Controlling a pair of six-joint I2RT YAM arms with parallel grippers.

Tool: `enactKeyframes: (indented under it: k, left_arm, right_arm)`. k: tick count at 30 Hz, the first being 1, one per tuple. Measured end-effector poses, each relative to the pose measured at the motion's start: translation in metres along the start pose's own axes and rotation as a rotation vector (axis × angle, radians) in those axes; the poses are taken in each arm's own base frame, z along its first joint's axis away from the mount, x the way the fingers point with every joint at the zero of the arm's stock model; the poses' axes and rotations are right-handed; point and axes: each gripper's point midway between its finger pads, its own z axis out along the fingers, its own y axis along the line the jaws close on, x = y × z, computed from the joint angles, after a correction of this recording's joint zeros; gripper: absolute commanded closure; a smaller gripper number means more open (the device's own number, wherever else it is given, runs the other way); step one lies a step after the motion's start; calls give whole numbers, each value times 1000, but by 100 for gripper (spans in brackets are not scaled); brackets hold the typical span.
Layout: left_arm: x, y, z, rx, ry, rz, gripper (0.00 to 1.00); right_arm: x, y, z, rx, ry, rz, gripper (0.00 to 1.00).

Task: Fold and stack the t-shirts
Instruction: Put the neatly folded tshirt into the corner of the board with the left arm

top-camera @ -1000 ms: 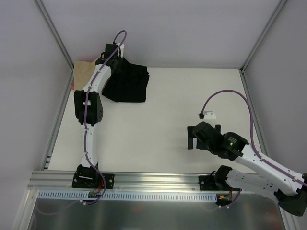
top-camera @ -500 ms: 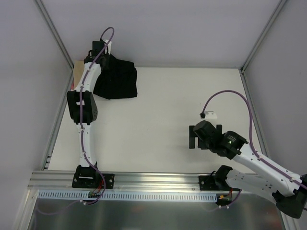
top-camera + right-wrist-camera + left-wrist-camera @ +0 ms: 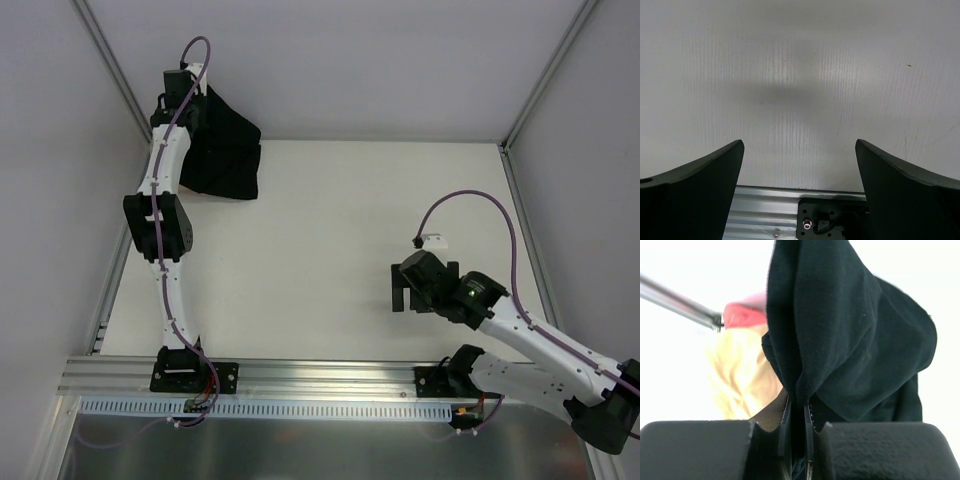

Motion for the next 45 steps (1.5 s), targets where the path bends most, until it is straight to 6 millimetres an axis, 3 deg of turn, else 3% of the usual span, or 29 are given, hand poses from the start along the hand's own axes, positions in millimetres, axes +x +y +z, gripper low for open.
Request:
enactKeyframes:
  k: [19, 31, 45]
  left_arm:
    - [-63, 0, -18, 22, -179, -17, 100]
    - [-78, -27, -24, 72, -215, -37, 100]
    - [-94, -27, -40, 72, -248, -37, 100]
  right_arm:
    - [15, 10, 30, -4, 109, -2, 1]
    - [17, 14, 35, -24, 114, 6, 0]
    - [18, 11, 35, -29, 108, 17, 1]
